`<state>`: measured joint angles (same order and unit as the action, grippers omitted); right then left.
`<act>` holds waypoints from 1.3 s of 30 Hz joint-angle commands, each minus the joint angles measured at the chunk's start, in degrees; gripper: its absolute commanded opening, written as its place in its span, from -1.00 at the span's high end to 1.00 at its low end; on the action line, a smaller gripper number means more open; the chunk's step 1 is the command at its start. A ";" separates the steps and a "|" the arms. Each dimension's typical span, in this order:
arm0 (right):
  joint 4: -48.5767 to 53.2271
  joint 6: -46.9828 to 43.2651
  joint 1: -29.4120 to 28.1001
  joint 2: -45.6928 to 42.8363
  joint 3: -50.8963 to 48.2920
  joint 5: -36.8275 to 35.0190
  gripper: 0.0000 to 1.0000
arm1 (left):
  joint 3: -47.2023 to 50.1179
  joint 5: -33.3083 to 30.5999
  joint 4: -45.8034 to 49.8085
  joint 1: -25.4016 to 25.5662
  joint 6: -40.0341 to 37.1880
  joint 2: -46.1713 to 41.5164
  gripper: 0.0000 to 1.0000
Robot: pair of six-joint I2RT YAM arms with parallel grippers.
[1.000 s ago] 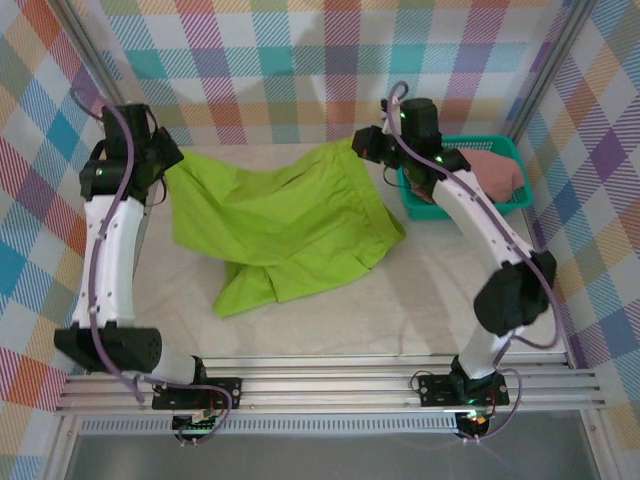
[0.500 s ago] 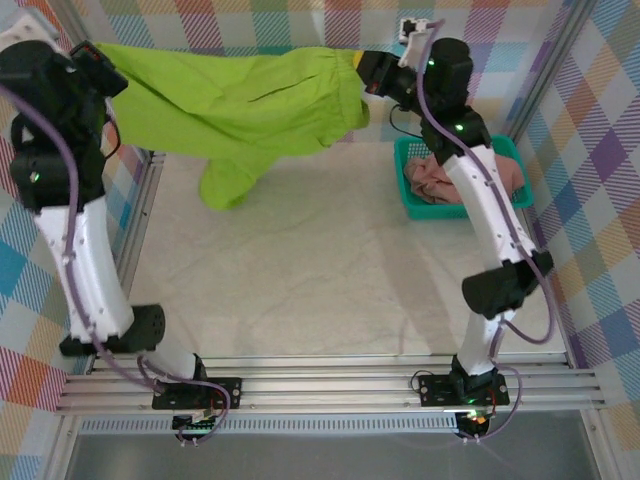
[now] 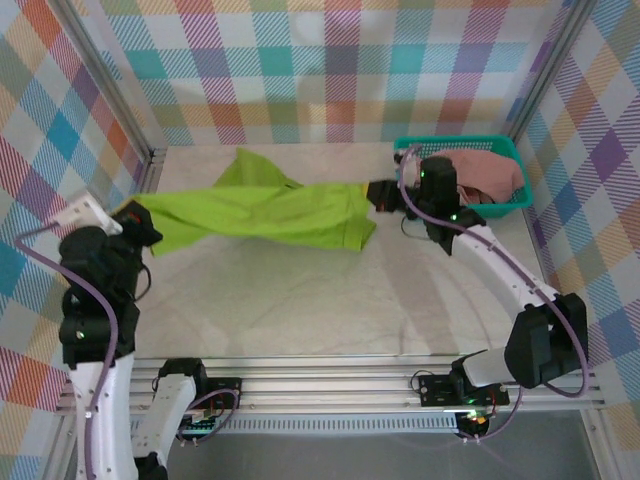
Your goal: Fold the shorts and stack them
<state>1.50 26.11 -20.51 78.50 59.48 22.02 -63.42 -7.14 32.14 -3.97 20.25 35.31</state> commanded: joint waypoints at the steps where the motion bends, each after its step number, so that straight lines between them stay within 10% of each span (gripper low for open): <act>1: -0.97 1.63 -2.04 -7.11 -4.68 2.01 1.00 | 5.99 -3.11 3.48 -0.95 6.11 -6.79 1.00; 18: 13.16 12.47 -10.01 -28.70 -20.98 -10.29 1.00 | -0.04 -5.92 9.62 -0.91 2.16 -0.78 1.00; 39: 9.66 11.21 -9.68 -13.02 -7.05 -28.20 1.00 | -14.30 -1.26 -4.76 -0.95 3.28 34.65 1.00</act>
<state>12.95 38.48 -30.46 64.36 48.77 -2.85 -74.85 -8.62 30.85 -4.01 23.16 68.64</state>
